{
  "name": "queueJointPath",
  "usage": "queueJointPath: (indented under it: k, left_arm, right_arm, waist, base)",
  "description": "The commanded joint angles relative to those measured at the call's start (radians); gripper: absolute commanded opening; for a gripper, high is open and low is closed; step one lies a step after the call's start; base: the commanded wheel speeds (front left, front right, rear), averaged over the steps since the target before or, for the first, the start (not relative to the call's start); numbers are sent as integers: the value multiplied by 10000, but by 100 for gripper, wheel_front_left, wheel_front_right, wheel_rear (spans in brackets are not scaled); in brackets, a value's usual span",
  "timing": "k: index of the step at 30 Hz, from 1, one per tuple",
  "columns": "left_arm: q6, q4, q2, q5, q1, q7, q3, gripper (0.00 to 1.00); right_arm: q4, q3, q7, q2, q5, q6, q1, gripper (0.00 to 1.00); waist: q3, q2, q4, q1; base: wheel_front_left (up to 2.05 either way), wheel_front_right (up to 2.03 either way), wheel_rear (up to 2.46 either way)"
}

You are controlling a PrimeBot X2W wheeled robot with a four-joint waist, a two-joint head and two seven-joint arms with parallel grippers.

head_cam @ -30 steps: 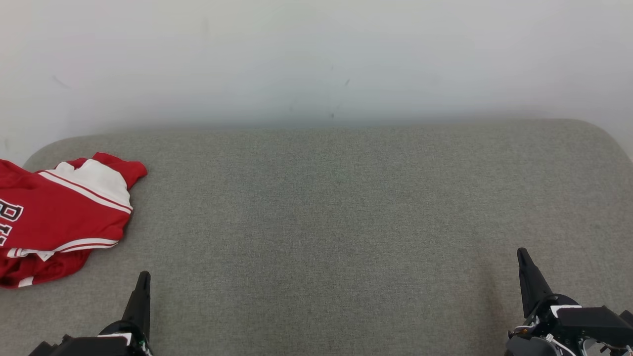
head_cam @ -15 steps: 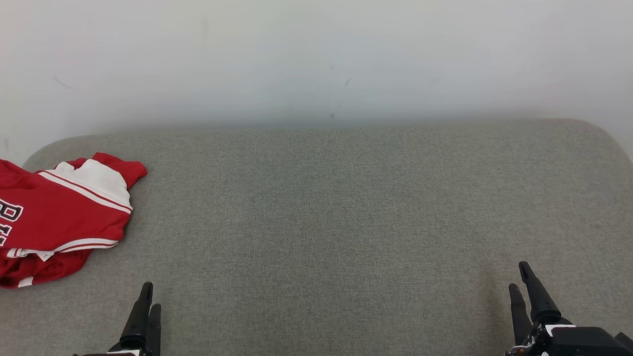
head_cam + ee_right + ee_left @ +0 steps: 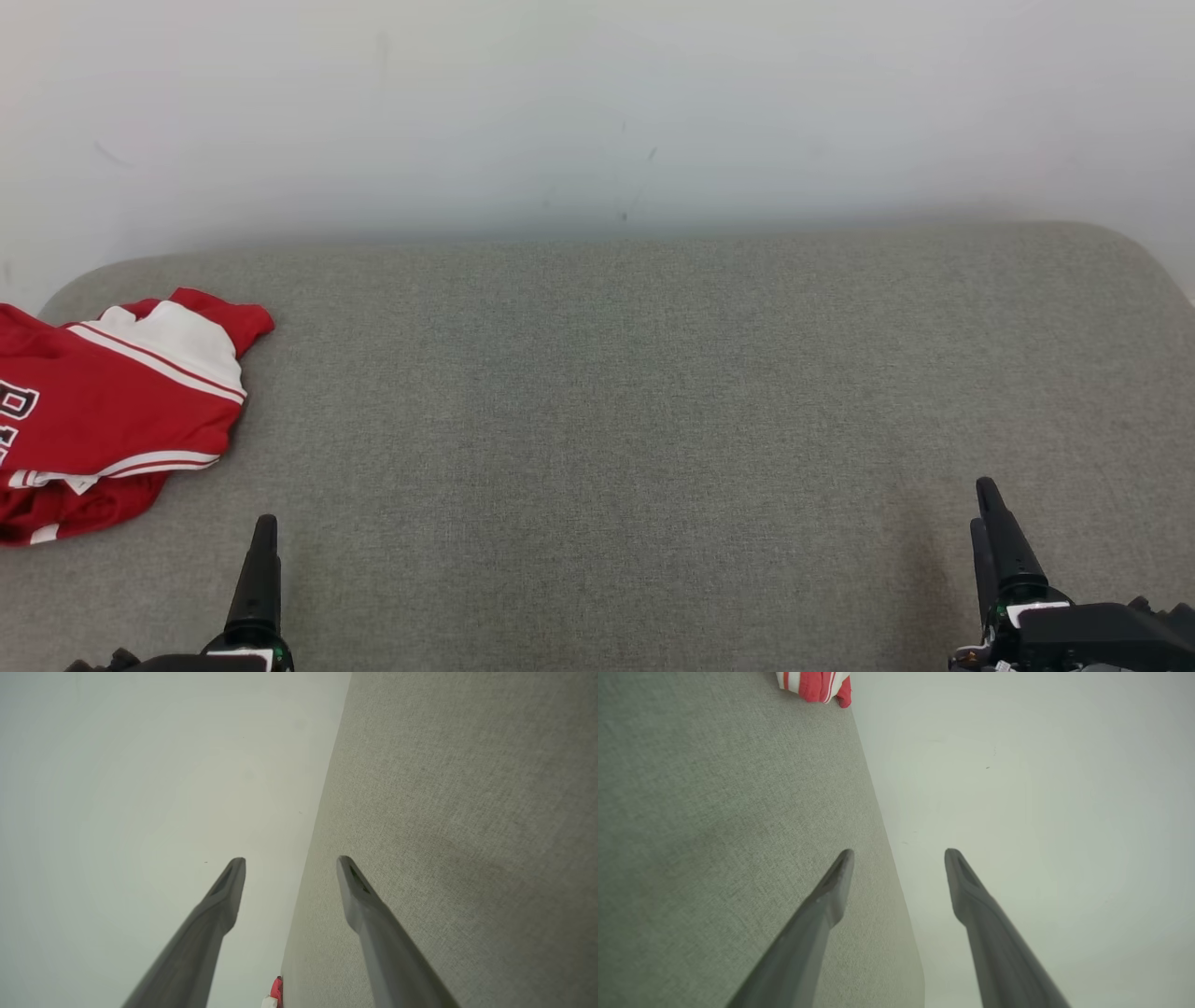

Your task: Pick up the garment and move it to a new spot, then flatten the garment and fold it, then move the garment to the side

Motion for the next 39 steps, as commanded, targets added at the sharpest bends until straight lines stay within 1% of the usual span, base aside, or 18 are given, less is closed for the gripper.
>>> queueJointPath:
  k: [1,5,11,17,18,19,20,22,24,25,27,28,39]
  left_arm:
    - [2,-278,52,537,-190,-140,8,100]
    - [3,-387,55,1375,-184,-314,3,100]
    - [18,-525,61,3011,-169,-564,-6,100]
    - [179,-680,86,4656,-135,-795,-106,100]
    - [208,-698,92,4892,-128,-827,-129,100]
    - [208,-698,92,4892,-128,-827,-129,100]
    - [252,-749,144,5370,-116,-903,-194,100]
    - [310,-793,214,5982,-80,-1008,-290,100]
    - [330,-800,237,6173,-67,-1044,-324,100]
    - [370,-813,284,6531,-47,-1114,-397,100]
    - [428,-826,333,6865,-34,-1181,-459,100]
    - [428,-826,333,6865,-34,-1181,-459,100]
    - [654,-935,561,8360,81,-1528,-788,100]
  right_arm:
    - [-233,45,-130,-30,-516,-3,-181,100]
    - [-356,99,-303,-31,-1349,-4,-175,100]
    - [-526,198,-549,-31,-2610,-5,-168,100]
    - [-663,308,-782,-33,-3866,-6,-144,100]
    - [-679,317,-814,-33,-4038,-6,-141,100]
    - [-679,317,-814,-33,-4038,-6,-141,100]
    - [-706,345,-891,-34,-4450,-6,-135,100]
    - [-723,394,-993,-35,-5053,-6,-119,100]
    - [-718,397,-1031,-35,-5220,-7,-110,100]
    - [-712,413,-1098,-36,-5583,-7,-101,100]
    - [-709,419,-1165,-37,-5939,-7,-96,100]
    - [-709,419,-1165,-37,-5939,-7,-96,100]
    - [-678,559,-1511,-40,-7501,-9,-70,100]
  waist:
    - [0,-1,-9,0]
    - [2,-1,-28,0]
    - [10,-1,-51,0]
    - [21,-1,-75,0]
    - [23,-1,-79,0]
    - [23,-1,-79,0]
    - [27,-1,-86,0]
    - [30,-1,-96,0]
    - [31,-1,-98,0]
    - [35,-1,-100,0]
    - [38,-1,-100,0]
    - [38,-1,-100,0]
    - [39,-1,-122,0]
  base:
    - [0,0,0]
    - [0,0,0]
    - [0,0,0]
    - [0,0,0]
    - [0,0,0]
    - [0,0,0]
    - [0,0,0]
    - [0,0,0]
    - [0,0,0]
    - [0,0,0]
    - [0,0,0]
    - [0,0,0]
    - [0,0,0]
